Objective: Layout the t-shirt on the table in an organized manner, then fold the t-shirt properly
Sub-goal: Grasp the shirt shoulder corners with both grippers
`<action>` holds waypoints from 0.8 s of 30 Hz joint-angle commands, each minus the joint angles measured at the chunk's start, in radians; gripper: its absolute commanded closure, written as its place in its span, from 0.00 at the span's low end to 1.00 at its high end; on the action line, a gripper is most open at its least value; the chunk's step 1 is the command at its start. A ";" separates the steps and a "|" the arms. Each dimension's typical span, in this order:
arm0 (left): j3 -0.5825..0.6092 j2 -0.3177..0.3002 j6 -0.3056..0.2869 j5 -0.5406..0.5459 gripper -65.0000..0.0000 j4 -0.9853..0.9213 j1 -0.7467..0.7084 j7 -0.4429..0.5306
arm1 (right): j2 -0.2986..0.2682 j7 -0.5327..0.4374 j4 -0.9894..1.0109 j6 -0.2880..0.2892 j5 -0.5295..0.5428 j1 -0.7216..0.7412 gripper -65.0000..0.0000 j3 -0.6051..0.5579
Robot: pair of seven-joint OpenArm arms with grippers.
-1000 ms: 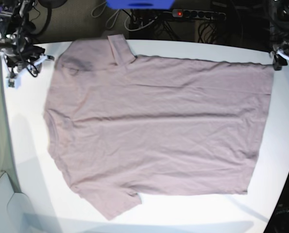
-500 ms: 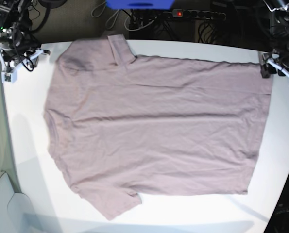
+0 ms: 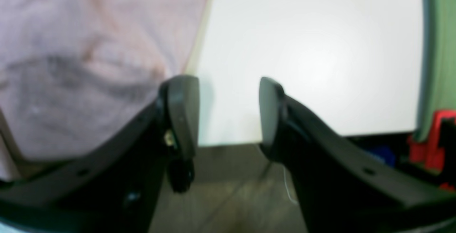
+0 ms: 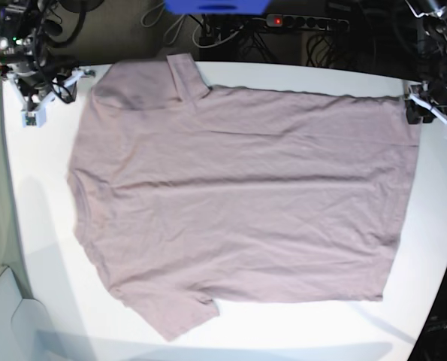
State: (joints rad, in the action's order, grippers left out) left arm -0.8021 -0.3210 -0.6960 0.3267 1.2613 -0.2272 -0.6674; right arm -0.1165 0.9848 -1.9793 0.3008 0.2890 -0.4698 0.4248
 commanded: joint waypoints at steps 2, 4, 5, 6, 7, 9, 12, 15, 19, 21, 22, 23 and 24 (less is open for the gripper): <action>0.002 -0.010 -0.002 -0.021 0.78 0.007 -0.014 -0.039 | -0.010 -0.017 -0.018 0.010 0.011 0.003 0.57 -0.022; 0.002 -0.010 -0.002 -0.021 0.86 0.007 -0.014 -0.041 | -0.010 -0.017 -0.018 0.010 0.013 0.001 0.57 -0.047; 0.002 -0.010 -0.002 -0.021 0.91 0.007 -0.014 -0.041 | -0.010 -0.017 -0.018 0.010 0.013 0.000 0.57 -0.057; 0.002 -0.010 -0.002 -0.021 0.95 0.007 -0.014 -0.041 | -0.010 -0.017 -0.018 0.010 0.013 -0.007 0.57 -0.067; 0.002 -0.010 -0.002 -0.021 1.00 0.007 -0.014 -0.041 | -0.009 -0.017 -0.018 0.010 0.013 -0.017 0.57 -0.077; 0.000 -0.010 -0.002 -0.021 1.00 0.008 -0.014 -0.041 | 0.001 -0.017 -0.018 0.010 0.014 -0.030 0.57 -0.109; 0.000 -0.010 -0.002 -0.021 1.00 0.008 -0.014 -0.041 | 0.018 -0.017 -0.018 0.010 0.014 -0.039 0.57 -0.140; -0.003 -0.010 -0.002 -0.021 1.00 0.010 -0.014 -0.041 | 0.045 -0.020 -0.018 0.010 0.014 -0.057 0.57 -0.154; -0.003 -0.010 -0.002 -0.021 1.00 0.011 -0.014 -0.041 | 0.053 -0.025 -0.010 0.010 0.014 -0.053 0.57 -0.162; -0.003 -0.010 -0.002 -0.021 1.00 0.011 -0.014 -0.041 | 0.051 -0.028 -0.007 0.010 0.013 -0.045 0.57 -0.162; -0.003 -0.010 -0.002 -0.021 1.00 0.011 -0.014 -0.041 | 0.051 -0.025 -0.007 0.010 0.011 -0.036 0.57 -0.162; -0.001 -0.010 -0.002 -0.021 1.00 0.011 -0.014 -0.041 | 0.051 -0.022 -0.001 0.010 0.011 -0.030 0.57 -0.162; 0.000 -0.010 -0.002 -0.021 1.00 0.011 -0.014 -0.041 | 0.051 -0.020 0.010 0.010 0.011 -0.025 0.57 -0.162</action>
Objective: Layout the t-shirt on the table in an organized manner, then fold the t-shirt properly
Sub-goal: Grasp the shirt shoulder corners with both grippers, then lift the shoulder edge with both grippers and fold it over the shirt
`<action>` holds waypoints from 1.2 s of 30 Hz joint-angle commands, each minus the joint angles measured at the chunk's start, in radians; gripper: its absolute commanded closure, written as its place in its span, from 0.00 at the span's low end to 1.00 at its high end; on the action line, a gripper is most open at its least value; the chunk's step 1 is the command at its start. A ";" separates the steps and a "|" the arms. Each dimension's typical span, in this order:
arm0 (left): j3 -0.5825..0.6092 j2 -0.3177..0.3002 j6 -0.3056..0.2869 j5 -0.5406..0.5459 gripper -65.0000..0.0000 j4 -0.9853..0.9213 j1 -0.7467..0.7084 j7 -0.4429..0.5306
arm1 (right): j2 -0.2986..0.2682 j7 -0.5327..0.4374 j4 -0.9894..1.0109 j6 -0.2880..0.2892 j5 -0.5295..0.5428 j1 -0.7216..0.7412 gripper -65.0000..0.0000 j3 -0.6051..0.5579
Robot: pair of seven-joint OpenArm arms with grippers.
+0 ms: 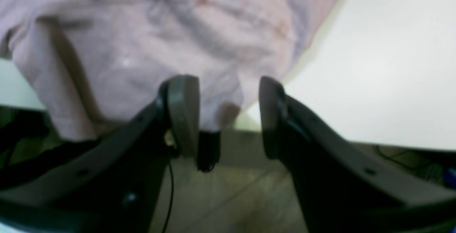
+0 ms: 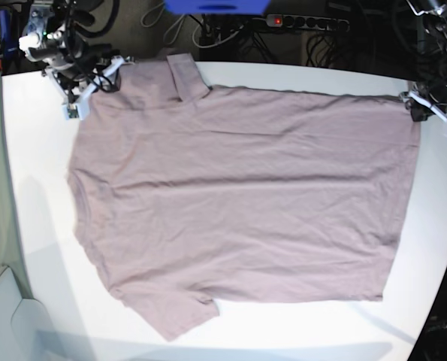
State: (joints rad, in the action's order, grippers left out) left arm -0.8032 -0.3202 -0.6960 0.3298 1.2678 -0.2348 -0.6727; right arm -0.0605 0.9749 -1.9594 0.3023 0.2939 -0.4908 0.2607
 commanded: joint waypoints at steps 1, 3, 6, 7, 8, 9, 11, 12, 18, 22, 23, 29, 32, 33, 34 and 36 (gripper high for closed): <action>0.001 -0.010 -0.002 -0.024 1.00 0.005 -0.007 -0.035 | -0.005 -0.012 0.004 0.008 0.006 0.001 0.57 0.002; 0.001 -0.009 -0.002 -0.024 1.00 0.005 -0.007 -0.035 | -0.005 -0.012 0.041 0.008 0.006 0.013 0.57 0.002; 0.001 -0.009 -0.002 -0.022 1.00 0.005 -0.007 -0.035 | -0.005 -0.020 0.088 0.008 0.006 0.020 0.57 0.002; -0.002 -0.009 -0.002 -0.022 1.00 0.005 -0.007 -0.035 | -0.005 -0.020 0.098 0.008 0.006 0.022 0.57 0.002; -0.002 -0.009 -0.002 -0.024 1.00 0.005 -0.007 -0.035 | -0.005 -0.020 0.104 0.008 0.006 0.022 0.57 0.002; -0.002 -0.009 -0.002 -0.024 1.00 0.005 -0.007 -0.035 | -0.005 -0.018 0.104 0.008 0.006 0.022 0.57 0.002; -0.003 -0.009 -0.002 -0.024 1.00 0.006 -0.007 -0.035 | -0.003 -0.014 0.104 0.008 0.006 0.019 0.57 -0.010; -0.003 -0.009 -0.002 -0.024 1.00 0.006 -0.007 -0.035 | -0.003 -0.014 0.104 0.008 0.006 0.019 0.57 -0.027; -0.003 -0.009 -0.002 -0.024 1.00 0.006 -0.007 -0.037 | -0.005 -0.011 0.104 0.008 0.006 0.013 0.60 -0.105; -0.005 -0.009 -0.002 -0.022 1.00 0.006 -0.008 -0.037 | -0.006 -0.011 0.104 0.008 0.006 0.005 0.86 -0.125; -0.005 -0.009 -0.002 -0.022 1.00 0.006 -0.008 -0.037 | -0.005 -0.011 0.104 0.008 0.006 0.005 0.95 -0.125; -0.005 -0.009 -0.002 -0.018 1.00 0.019 -0.022 -0.037 | -0.011 -0.007 0.101 0.008 0.005 0.011 1.00 -0.125; -0.005 -0.009 -0.002 -0.018 1.00 0.060 -0.024 -0.037 | -0.020 -0.007 0.094 0.008 0.005 0.013 1.00 -0.125; -0.005 -0.009 -0.002 -0.018 1.00 0.075 -0.025 -0.037 | -0.029 -0.007 0.094 0.008 0.005 0.014 1.00 -0.123; -0.006 -0.009 -0.002 -0.016 1.00 0.088 -0.031 -0.037 | -0.032 -0.007 0.094 0.008 0.005 0.014 1.00 -0.123; -0.006 -0.009 -0.002 -0.016 1.00 0.122 -0.036 -0.037 | -0.034 -0.007 0.081 0.008 0.005 0.016 1.00 -0.123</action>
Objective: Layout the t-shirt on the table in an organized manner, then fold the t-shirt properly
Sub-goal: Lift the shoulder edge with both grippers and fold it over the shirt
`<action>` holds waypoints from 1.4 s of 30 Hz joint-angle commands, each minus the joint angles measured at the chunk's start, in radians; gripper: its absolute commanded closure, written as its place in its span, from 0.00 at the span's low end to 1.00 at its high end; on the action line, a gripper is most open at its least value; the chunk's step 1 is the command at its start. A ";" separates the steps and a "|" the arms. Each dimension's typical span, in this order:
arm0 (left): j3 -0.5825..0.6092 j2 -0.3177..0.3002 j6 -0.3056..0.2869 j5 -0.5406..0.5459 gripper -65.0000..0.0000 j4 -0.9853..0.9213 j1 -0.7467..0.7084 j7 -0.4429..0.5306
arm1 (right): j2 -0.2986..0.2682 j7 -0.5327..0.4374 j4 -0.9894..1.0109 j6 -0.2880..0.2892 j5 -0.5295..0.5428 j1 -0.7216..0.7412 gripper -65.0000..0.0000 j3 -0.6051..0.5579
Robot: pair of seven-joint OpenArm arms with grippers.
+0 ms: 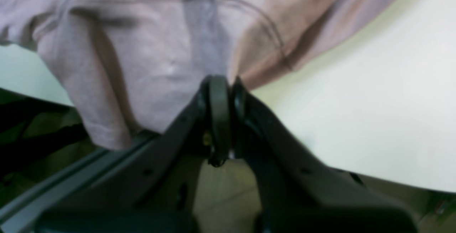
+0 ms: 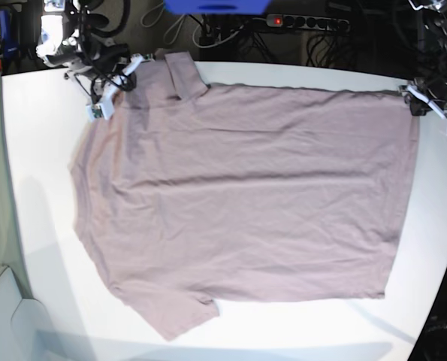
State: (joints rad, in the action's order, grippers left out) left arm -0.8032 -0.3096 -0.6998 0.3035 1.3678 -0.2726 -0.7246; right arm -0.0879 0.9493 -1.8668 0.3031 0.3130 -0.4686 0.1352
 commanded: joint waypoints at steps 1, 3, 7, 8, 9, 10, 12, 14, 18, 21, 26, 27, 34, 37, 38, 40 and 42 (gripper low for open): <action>-0.006 -0.020 0.002 0.010 1.00 0.032 0.002 0.015 | -0.014 0.018 -0.027 0.008 -0.015 -0.003 1.00 0.002; -0.006 -0.020 0.002 0.010 1.00 0.061 0.002 0.015 | -0.026 0.032 -0.066 0.008 -0.015 0.000 1.00 0.002; -0.006 -0.020 0.002 0.010 1.00 0.106 0.011 0.015 | -0.040 0.092 -0.113 0.008 -0.015 0.041 1.00 0.002; -0.006 -0.020 0.002 0.010 1.00 0.115 0.012 0.015 | -0.040 0.107 -0.115 0.008 -0.015 0.057 1.00 0.002; -0.006 -0.020 0.002 0.010 1.00 0.124 0.016 0.015 | -0.042 0.119 -0.116 0.008 -0.015 0.067 1.00 0.002; -0.006 -0.020 0.002 0.010 1.00 0.134 0.028 0.013 | -0.052 0.133 -0.118 0.008 -0.015 0.078 1.00 0.002; -0.006 -0.020 0.002 0.010 1.00 0.140 0.049 0.006 | -0.060 0.153 -0.118 0.008 -0.015 0.103 1.00 0.002; -0.006 -0.024 0.002 0.010 1.00 0.143 0.083 -0.043 | -0.068 0.168 -0.118 0.008 -0.015 0.129 1.00 0.002; -0.031 -0.023 0.002 0.009 1.00 0.137 0.163 -0.096 | -0.089 0.196 -0.119 0.008 -0.015 0.179 1.00 0.002; -0.037 -0.021 0.002 0.004 1.00 0.140 0.217 -0.132 | -0.091 0.216 -0.118 0.008 -0.015 0.219 1.00 0.002; -0.034 -0.023 0.002 0.001 1.00 0.131 0.283 -0.152 | -0.103 0.218 -0.113 0.008 -0.015 0.288 1.00 -0.006; -0.034 -0.023 0.002 0.001 1.00 0.131 0.290 -0.152 | -0.103 0.218 -0.113 0.008 -0.015 0.304 1.00 -0.006; -0.032 -0.020 0.002 0.001 1.00 0.054 0.364 -0.152 | -0.103 0.211 -0.032 0.008 -0.015 0.425 1.00 -0.007; -0.032 -0.026 0.002 0.001 1.00 -0.014 0.385 -0.145 | -0.105 0.208 0.042 0.008 -0.015 0.485 1.00 -0.007; -0.032 -0.027 0.002 0.001 1.00 -0.034 0.401 -0.145 | -0.105 0.208 0.065 0.008 -0.015 0.503 1.00 -0.007; -0.032 -0.029 0.002 0.001 1.00 -0.074 0.424 -0.143 | -0.105 0.207 0.101 0.008 -0.015 0.535 1.00 -0.007; -0.032 -0.029 0.002 0.001 1.00 -0.107 0.450 -0.143 | -0.105 0.205 0.137 0.008 -0.015 0.565 1.00 -0.007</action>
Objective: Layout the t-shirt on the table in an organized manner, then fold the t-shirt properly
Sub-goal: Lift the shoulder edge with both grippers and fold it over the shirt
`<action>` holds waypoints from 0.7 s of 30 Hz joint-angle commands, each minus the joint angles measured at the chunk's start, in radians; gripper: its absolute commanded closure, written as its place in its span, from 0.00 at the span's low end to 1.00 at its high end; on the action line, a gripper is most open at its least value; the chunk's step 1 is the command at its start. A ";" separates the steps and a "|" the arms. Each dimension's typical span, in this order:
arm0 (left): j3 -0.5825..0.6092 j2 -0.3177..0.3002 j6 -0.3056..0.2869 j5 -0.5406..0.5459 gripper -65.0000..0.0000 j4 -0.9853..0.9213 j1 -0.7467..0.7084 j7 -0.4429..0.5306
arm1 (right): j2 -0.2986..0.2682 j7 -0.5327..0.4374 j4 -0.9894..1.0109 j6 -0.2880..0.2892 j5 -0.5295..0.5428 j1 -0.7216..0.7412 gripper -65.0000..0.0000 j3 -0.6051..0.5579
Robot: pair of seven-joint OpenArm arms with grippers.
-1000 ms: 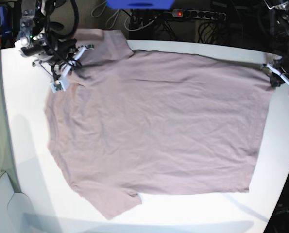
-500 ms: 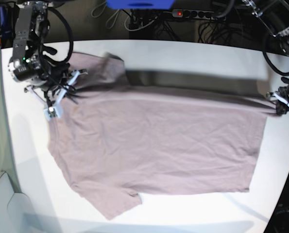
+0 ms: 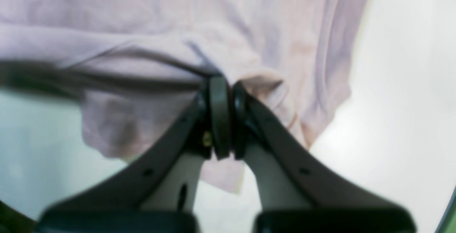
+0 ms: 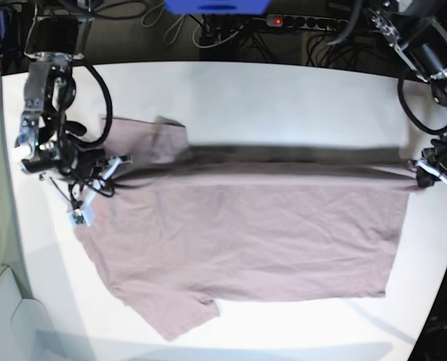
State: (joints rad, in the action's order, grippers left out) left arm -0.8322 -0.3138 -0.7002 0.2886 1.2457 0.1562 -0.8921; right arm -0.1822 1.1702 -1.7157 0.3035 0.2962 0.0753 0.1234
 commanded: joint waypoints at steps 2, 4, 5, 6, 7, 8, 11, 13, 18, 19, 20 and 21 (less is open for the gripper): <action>-0.003 -0.025 0.002 0.016 1.00 -0.010 0.046 0.024 | -0.010 -0.016 0.018 0.007 0.002 0.044 1.00 0.005; -0.003 -0.025 0.002 0.016 1.00 -0.039 0.073 0.024 | -0.010 -0.032 0.053 0.007 0.002 0.062 1.00 0.003; -0.003 -0.025 0.002 0.016 1.00 -0.051 0.084 0.024 | -0.010 -0.043 0.067 0.007 0.002 0.064 1.00 0.003; -0.003 -0.025 0.002 0.016 1.00 -0.065 0.093 0.024 | -0.010 -0.059 0.081 0.007 0.002 0.064 1.00 0.003; -0.002 -0.025 0.002 0.016 1.00 -0.076 0.105 0.024 | -0.010 -0.074 0.092 0.007 0.002 0.064 1.00 0.003; -0.002 -0.025 0.002 0.016 1.00 -0.085 0.115 0.024 | -0.010 -0.085 0.099 0.007 0.002 0.064 1.00 0.003; -0.002 -0.025 0.002 0.016 0.99 -0.119 0.124 0.040 | -0.010 -0.103 0.138 0.007 0.002 0.064 1.00 0.003; 0.012 -0.025 0.002 0.016 0.99 -0.145 0.131 0.080 | -0.010 -0.112 0.156 0.007 0.002 0.065 1.00 0.003; 0.100 -0.043 0.002 0.016 0.99 -0.214 0.136 0.146 | -0.023 -0.160 0.193 0.007 0.002 0.080 1.00 0.003; 0.104 -0.043 0.002 0.016 0.99 -0.220 0.136 0.150 | -0.024 -0.160 0.204 0.007 0.002 0.091 1.00 0.003; 0.104 -0.043 0.002 0.016 0.99 -0.223 0.136 0.153 | -0.026 -0.160 0.216 0.007 0.002 0.100 1.00 0.003; 0.103 -0.041 0.002 0.016 0.99 -0.223 0.136 0.156 | -0.032 -0.161 0.220 0.007 0.002 0.110 1.00 0.003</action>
State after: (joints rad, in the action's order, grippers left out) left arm -0.7273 -0.3336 -0.6960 0.2878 1.0077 0.2687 -0.7578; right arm -0.2024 1.0325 -1.4780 0.3035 0.2920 0.1638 0.1223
